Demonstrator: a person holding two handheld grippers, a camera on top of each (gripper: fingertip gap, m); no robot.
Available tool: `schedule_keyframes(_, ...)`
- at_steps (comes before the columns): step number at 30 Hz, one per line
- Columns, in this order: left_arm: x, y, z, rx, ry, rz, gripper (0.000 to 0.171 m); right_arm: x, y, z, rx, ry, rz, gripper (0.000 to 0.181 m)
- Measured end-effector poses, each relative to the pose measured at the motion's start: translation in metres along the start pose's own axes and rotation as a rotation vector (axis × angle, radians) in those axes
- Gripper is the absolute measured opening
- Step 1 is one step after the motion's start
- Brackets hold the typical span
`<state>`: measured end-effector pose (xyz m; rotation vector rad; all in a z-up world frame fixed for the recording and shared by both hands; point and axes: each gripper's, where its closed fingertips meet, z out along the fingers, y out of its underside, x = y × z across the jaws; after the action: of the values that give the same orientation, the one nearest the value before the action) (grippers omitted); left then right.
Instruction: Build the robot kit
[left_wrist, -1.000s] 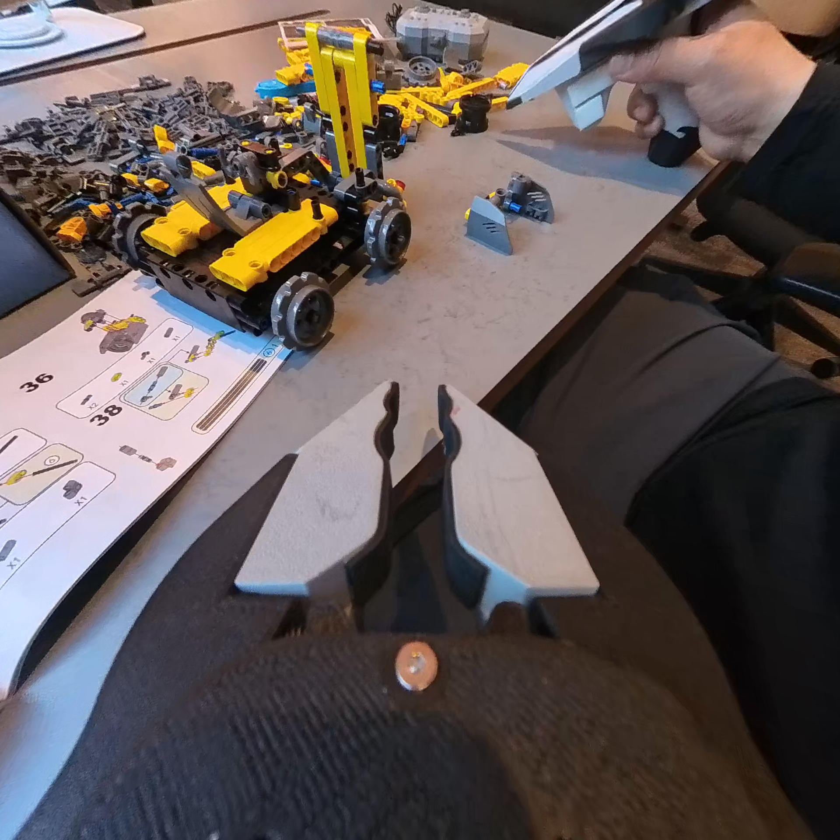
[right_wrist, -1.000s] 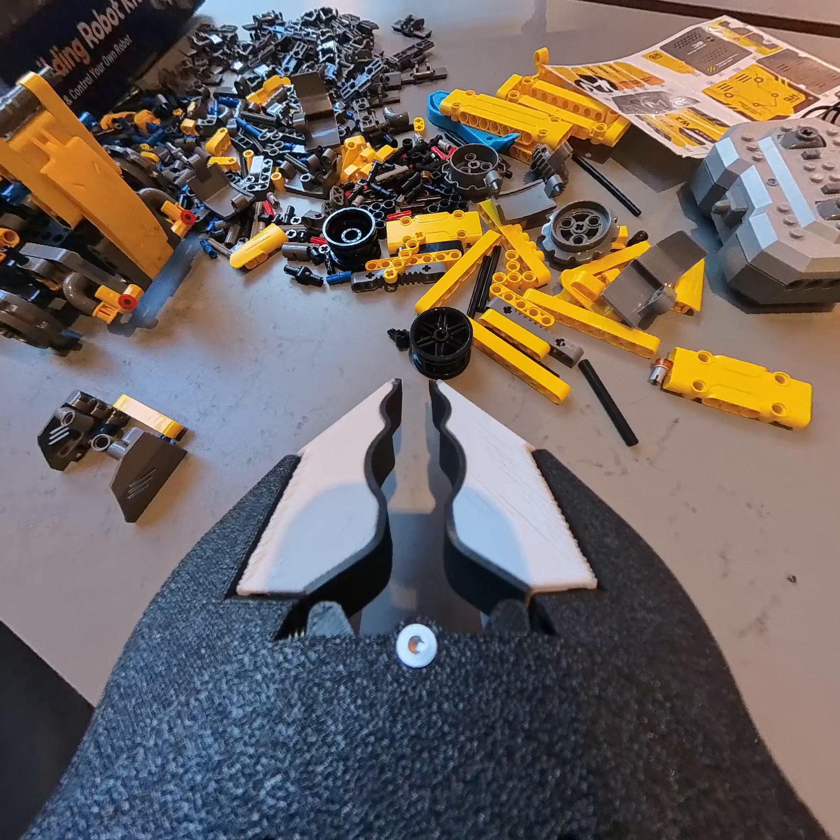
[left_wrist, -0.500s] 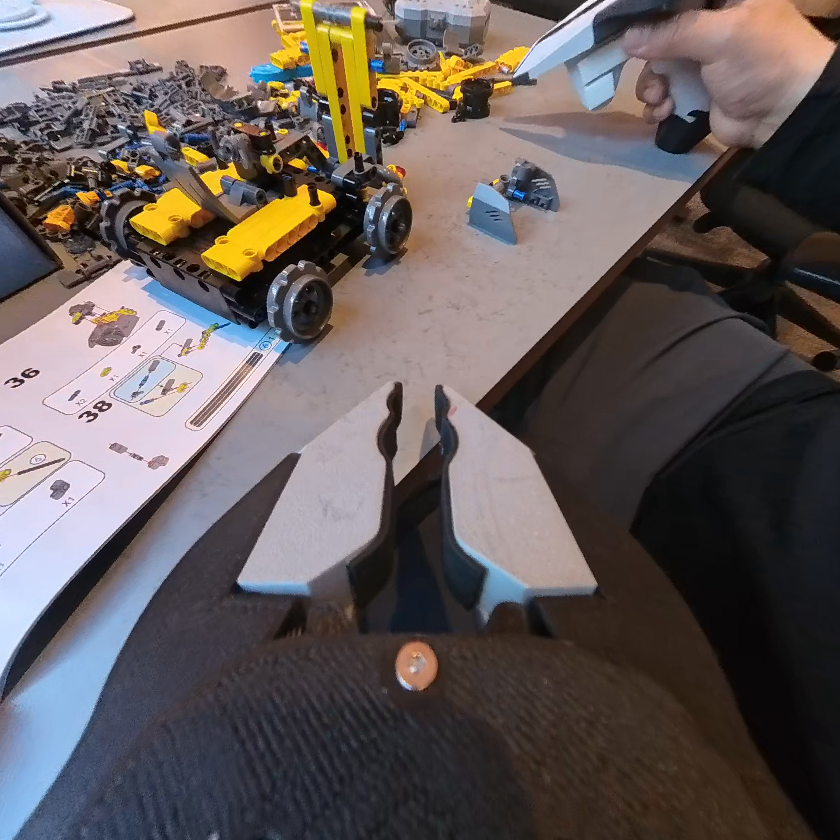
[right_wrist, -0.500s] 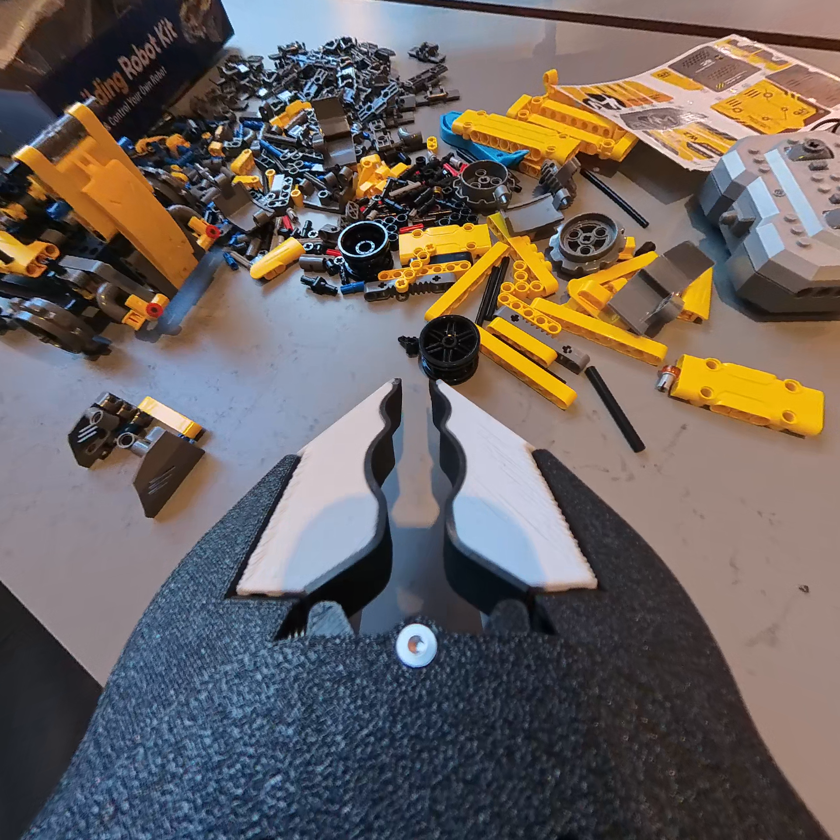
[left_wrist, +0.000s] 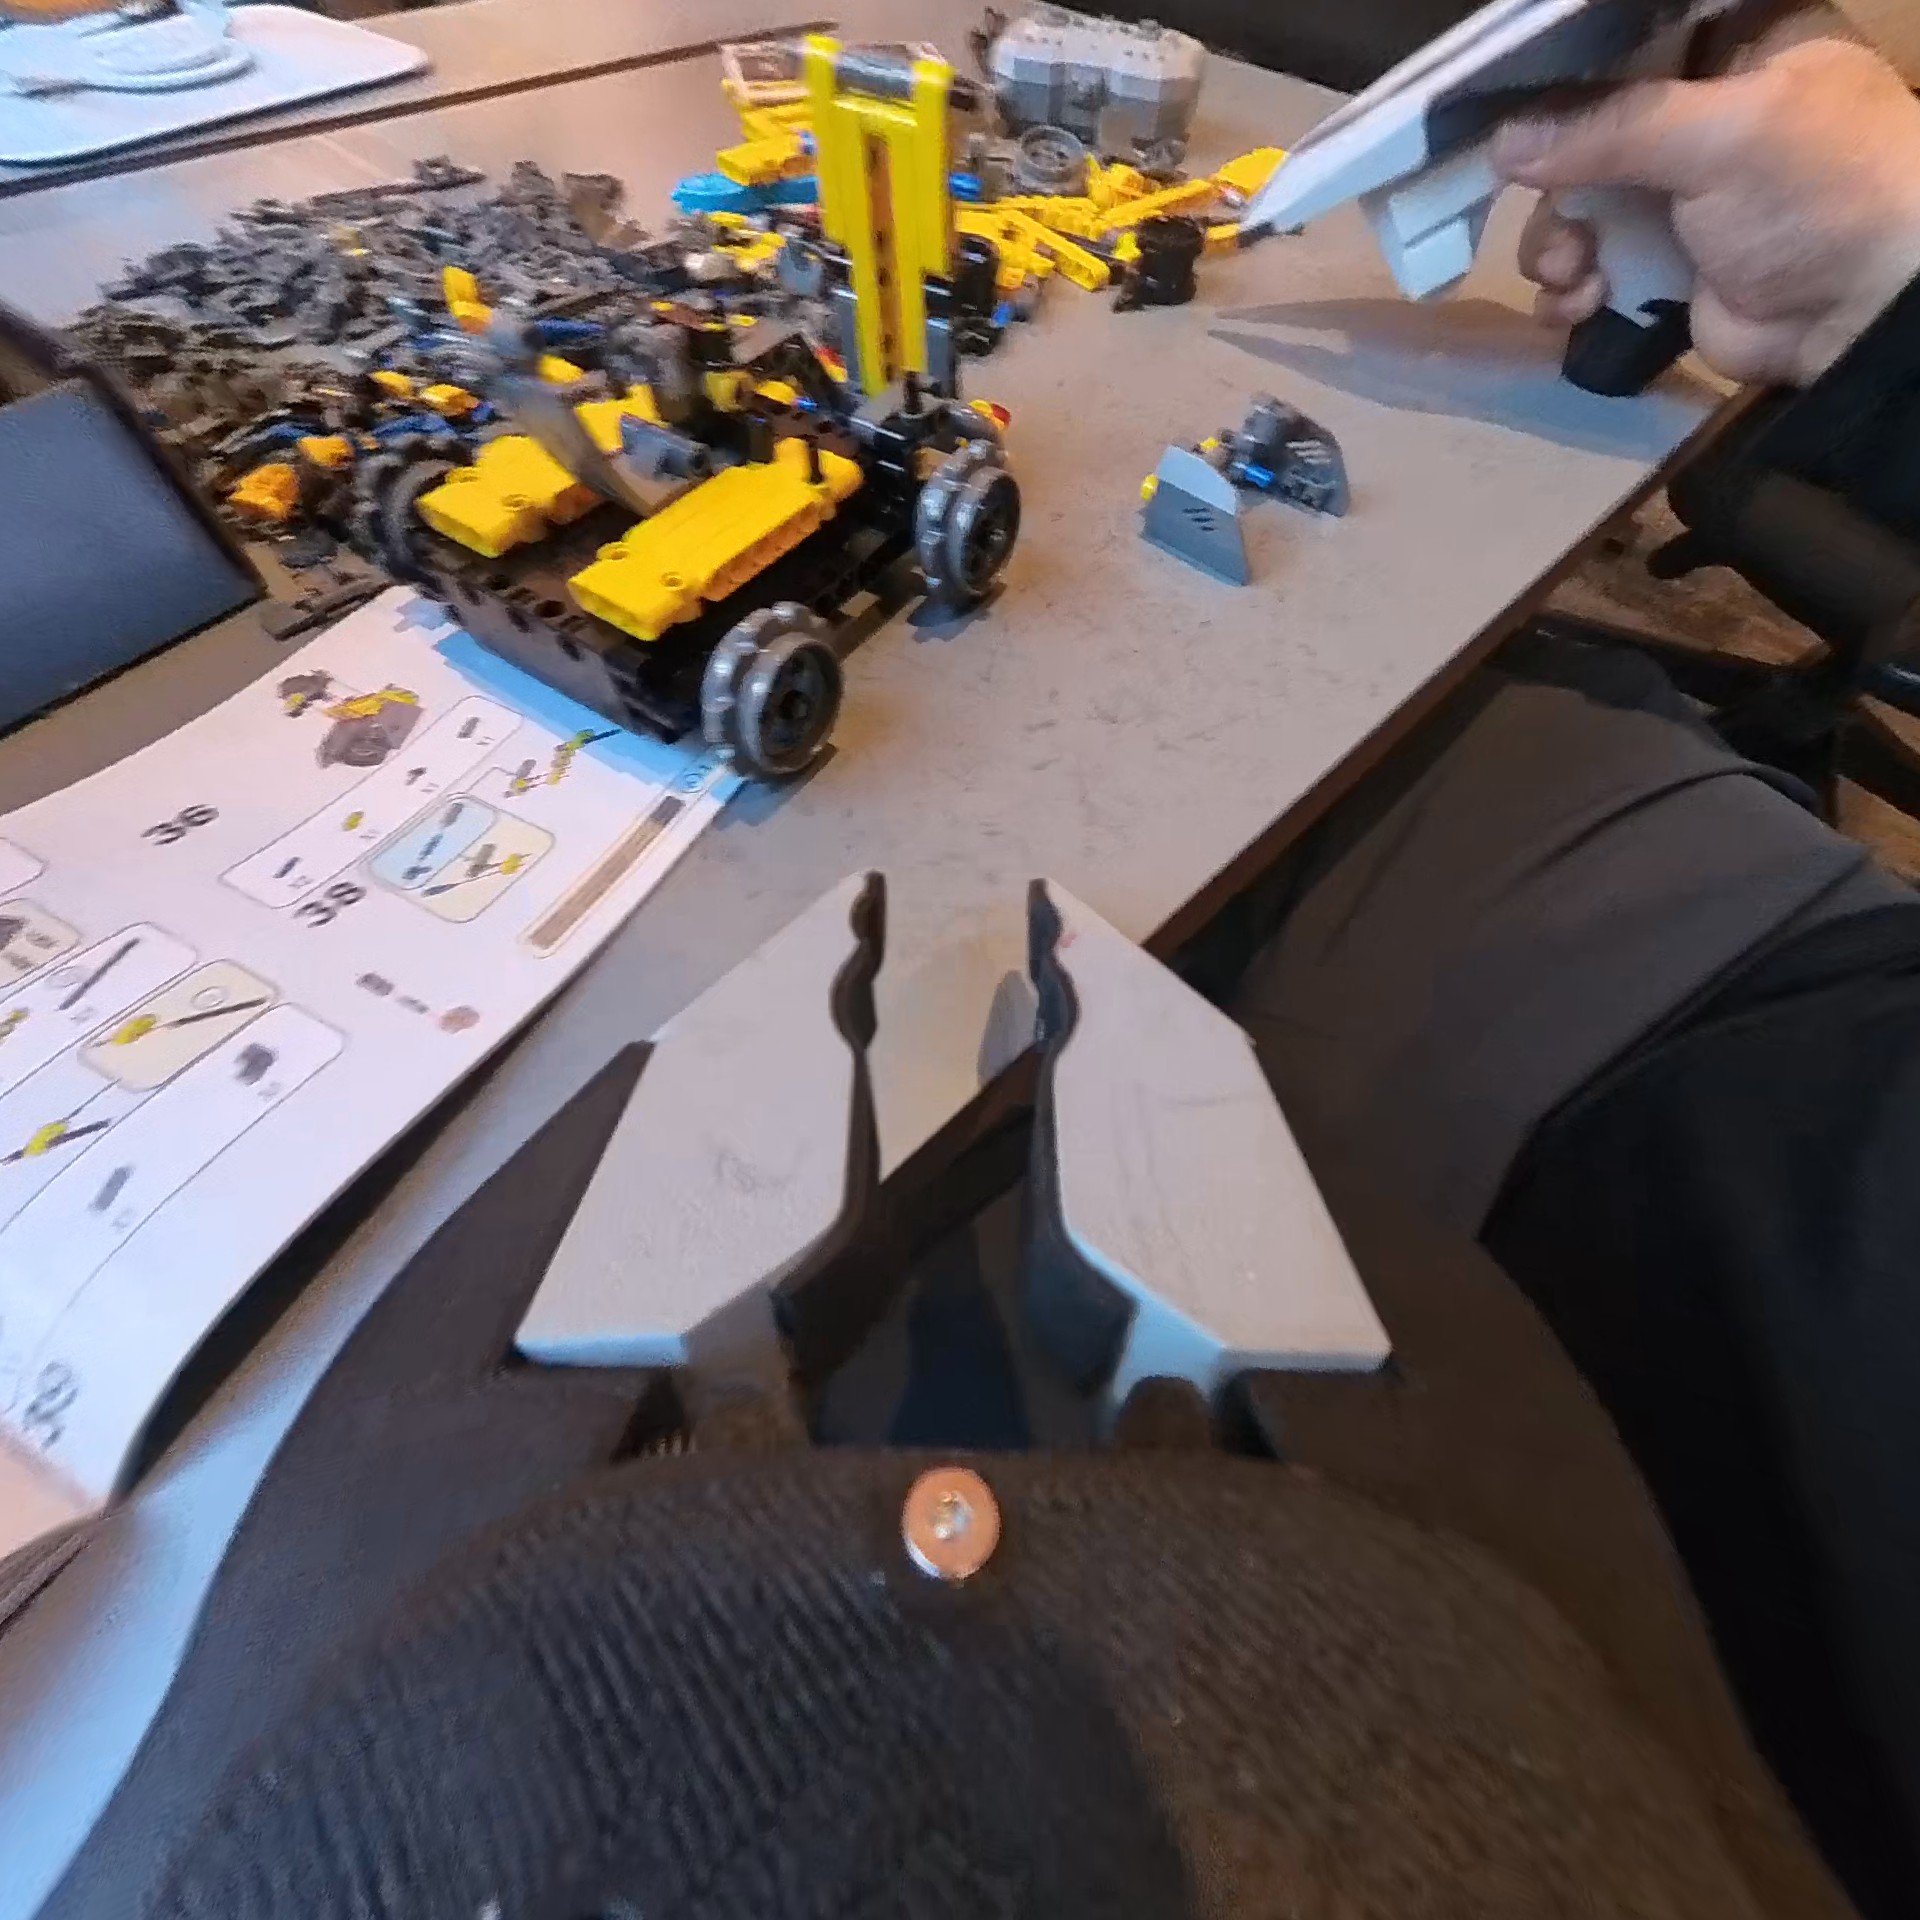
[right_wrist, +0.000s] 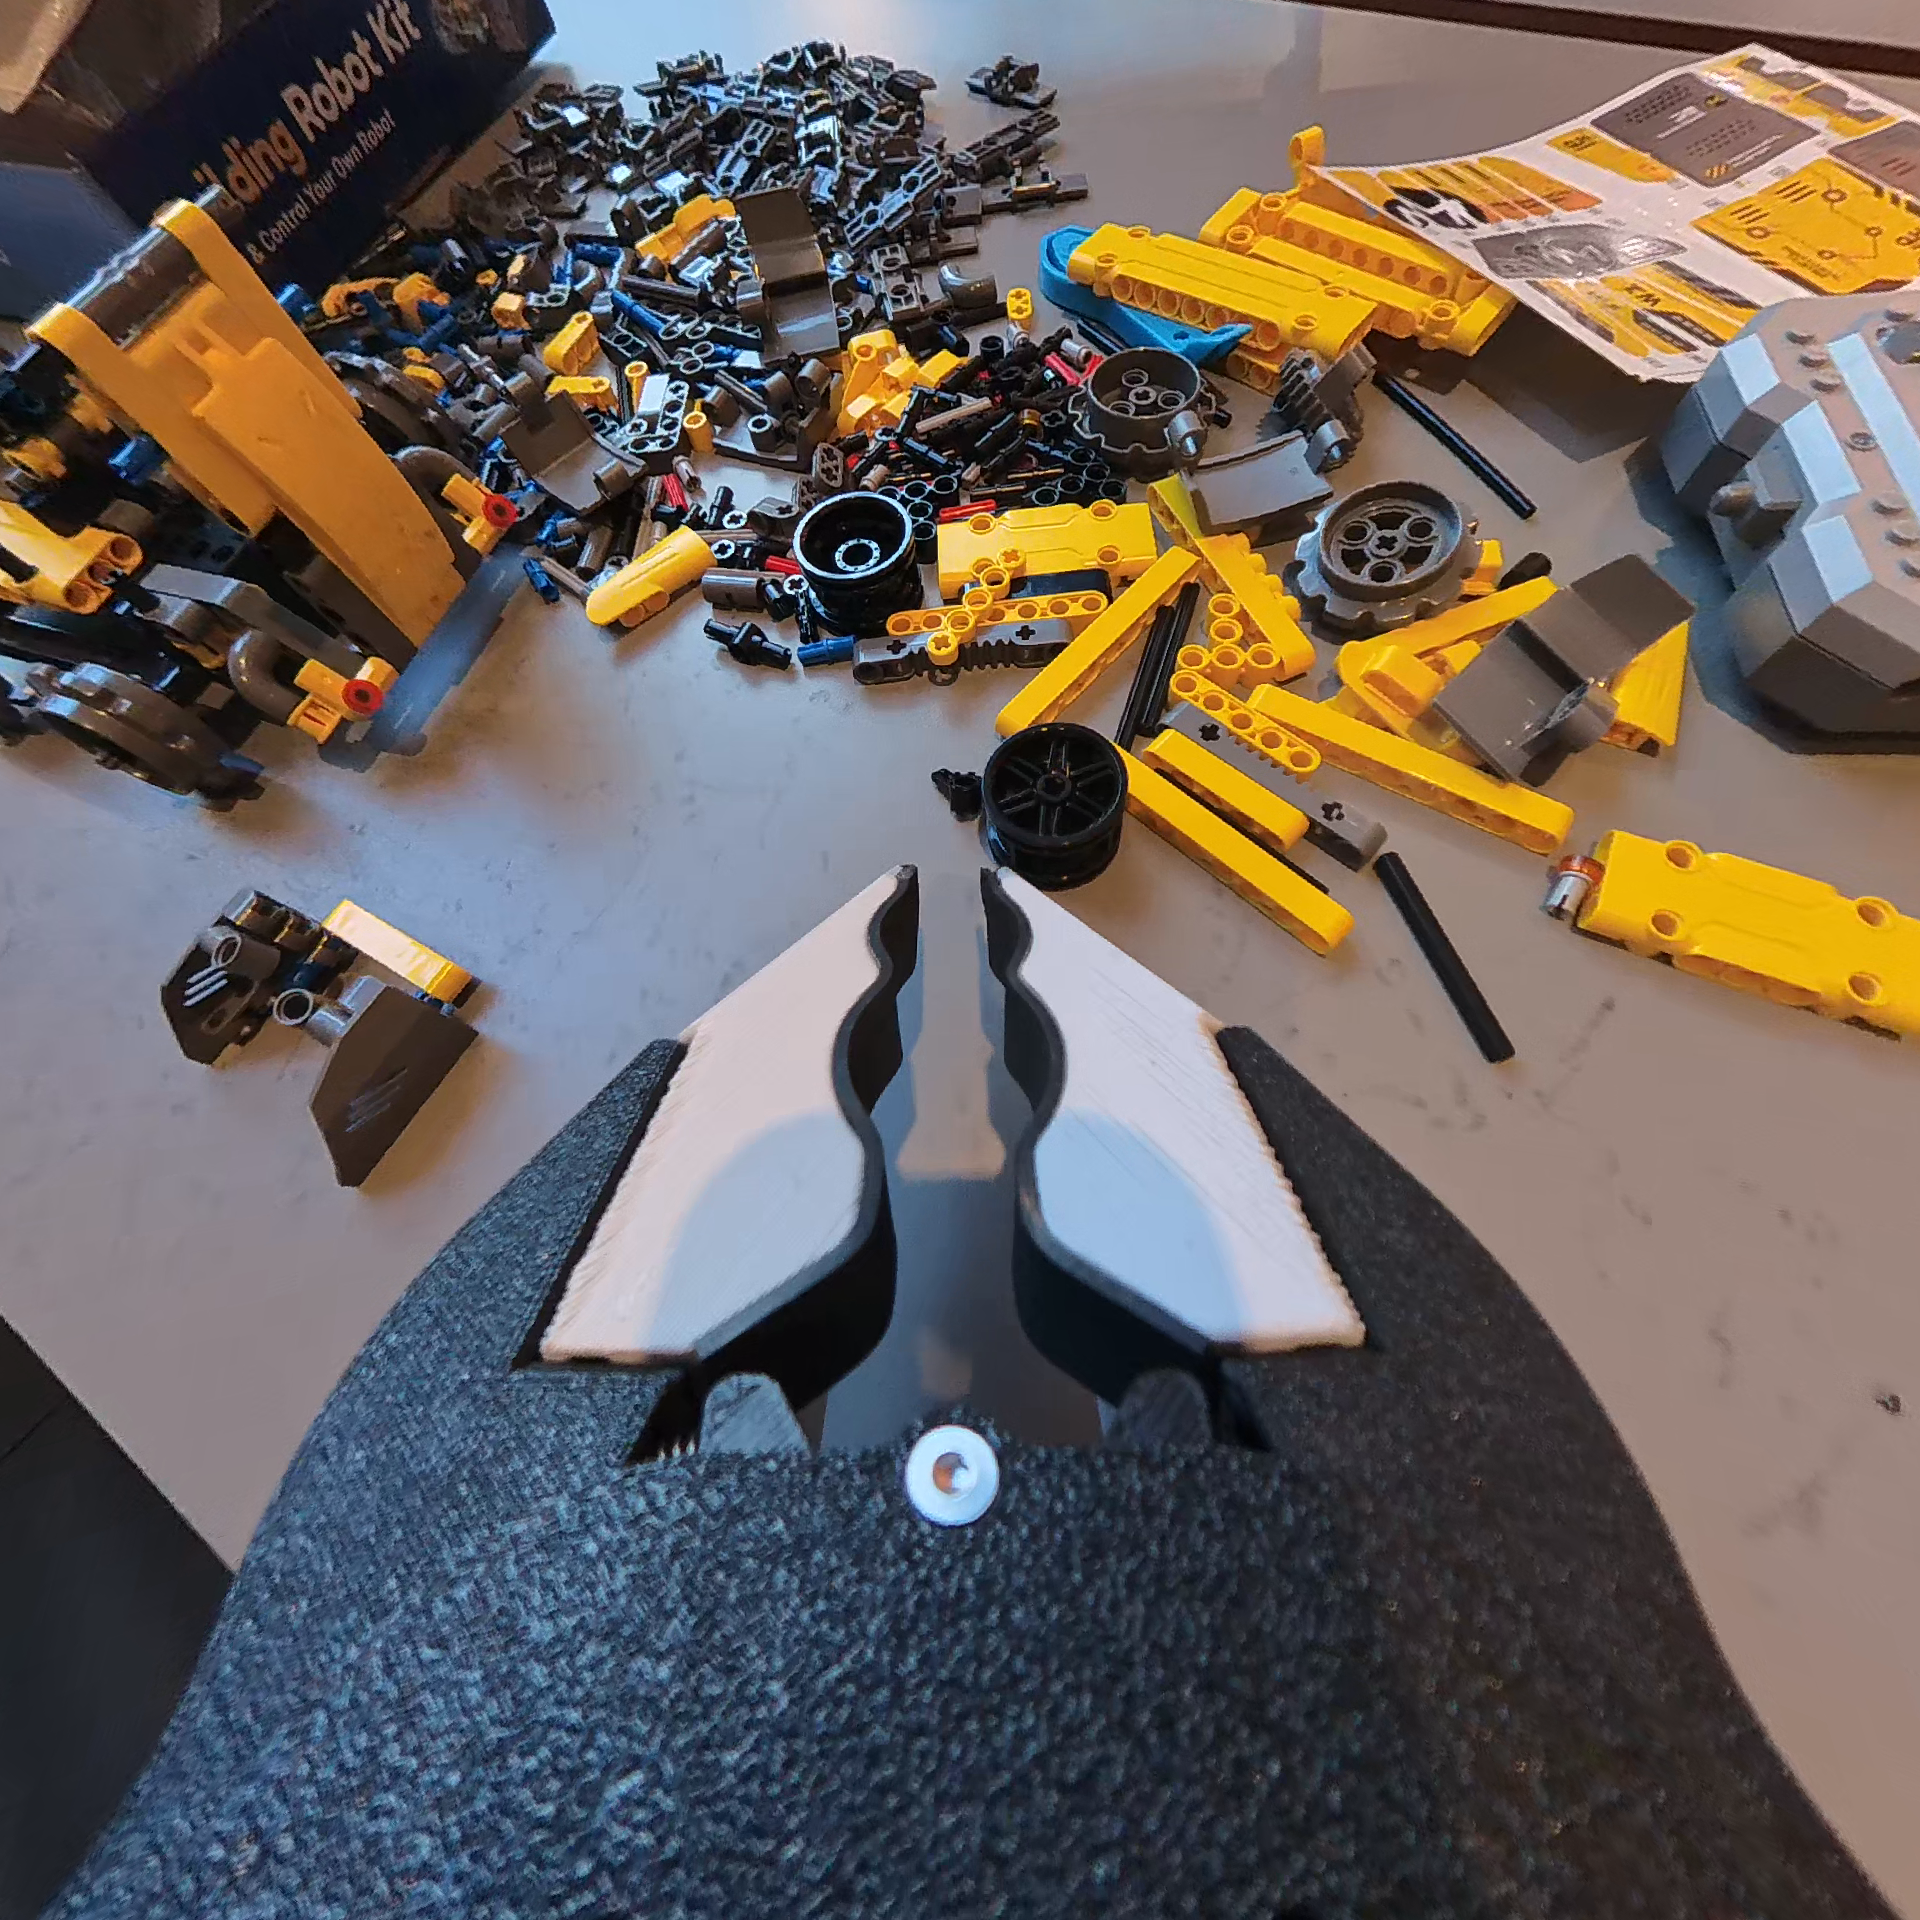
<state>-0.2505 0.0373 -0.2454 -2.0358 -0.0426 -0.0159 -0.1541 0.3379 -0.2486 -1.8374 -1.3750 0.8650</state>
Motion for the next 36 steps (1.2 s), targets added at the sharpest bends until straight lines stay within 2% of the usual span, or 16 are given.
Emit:
schedule_keyframes(2, -0.022, -0.003, -0.01, 0.015, -0.089, -0.042, 0.042, -0.001, -0.001, 0.001, 0.002, -0.002, -0.003, 0.012)
schedule_keyframes(6, -0.091, -0.009, -0.071, 0.073, -0.346, -0.165, 0.049, -0.002, -0.006, -0.004, 0.046, -0.02, 0.01, 0.013)
schedule_keyframes(8, -0.13, 0.008, -0.114, 0.049, -0.496, -0.219, 0.056, -0.007, -0.014, -0.009, 0.104, -0.038, 0.024, 0.013)
schedule_keyframes(10, -0.158, 0.037, -0.151, -0.023, -0.6, -0.296, 0.067, -0.028, -0.031, -0.018, 0.201, -0.121, 0.071, 0.014)
schedule_keyframes(11, -0.168, 0.049, -0.165, -0.041, -0.63, -0.354, 0.067, -0.045, -0.039, -0.022, 0.231, -0.174, 0.082, 0.023)
schedule_keyframes(13, -0.17, 0.057, -0.177, -0.005, -0.553, -0.432, 0.064, -0.095, -0.058, -0.028, 0.25, -0.296, 0.03, 0.033)
schedule_keyframes(15, -0.164, 0.05, -0.175, 0.06, -0.412, -0.433, 0.083, -0.161, -0.07, -0.027, 0.226, -0.41, -0.137, 0.038)
schedule_keyframes(19, -0.149, 0.061, -0.154, 0.013, -0.264, -0.477, 0.087, -0.264, -0.073, -0.019, 0.151, -0.529, -0.45, 0.057)
schedule_keyframes(21, -0.151, 0.076, -0.145, -0.042, -0.307, -0.458, 0.085, -0.306, -0.074, -0.019, 0.138, -0.636, -0.474, 0.057)
schedule_keyframes(23, -0.149, 0.072, -0.145, -0.003, -0.31, -0.431, 0.079, -0.341, -0.07, -0.013, 0.091, -0.734, -0.501, 0.058)
schedule_keyframes(25, -0.135, 0.054, -0.149, 0.113, -0.257, -0.376, 0.079, -0.368, -0.064, 0.003, 0.047, -0.775, -0.572, 0.058)
schedule_keyframes(26, -0.135, 0.048, -0.158, 0.178, -0.291, -0.333, 0.078, -0.381, -0.061, 0.013, 0.019, -0.8, -0.597, 0.056)
schedule_keyframes(28, -0.149, 0.053, -0.185, 0.256, -0.422, -0.309, 0.073, -0.408, -0.058, 0.033, -0.03, -0.863, -0.602, 0.042)
schedule_keyframes(31, -0.188, 0.084, -0.227, 0.262, -0.561, -0.44, 0.068, -0.441, -0.066, 0.067, -0.055, -0.884, -0.589, 0.022)
schedule_keyframes(33, -0.214, 0.105, -0.248, 0.221, -0.612, -0.489, 0.066, -0.463, -0.074, 0.089, -0.053, -0.874, -0.605, 0.021)
schedule_keyframes(36, -0.227, 0.105, -0.253, 0.203, -0.546, -0.456, 0.063, -0.504, -0.078, 0.111, -0.079, -0.907, -0.663, 0.029)
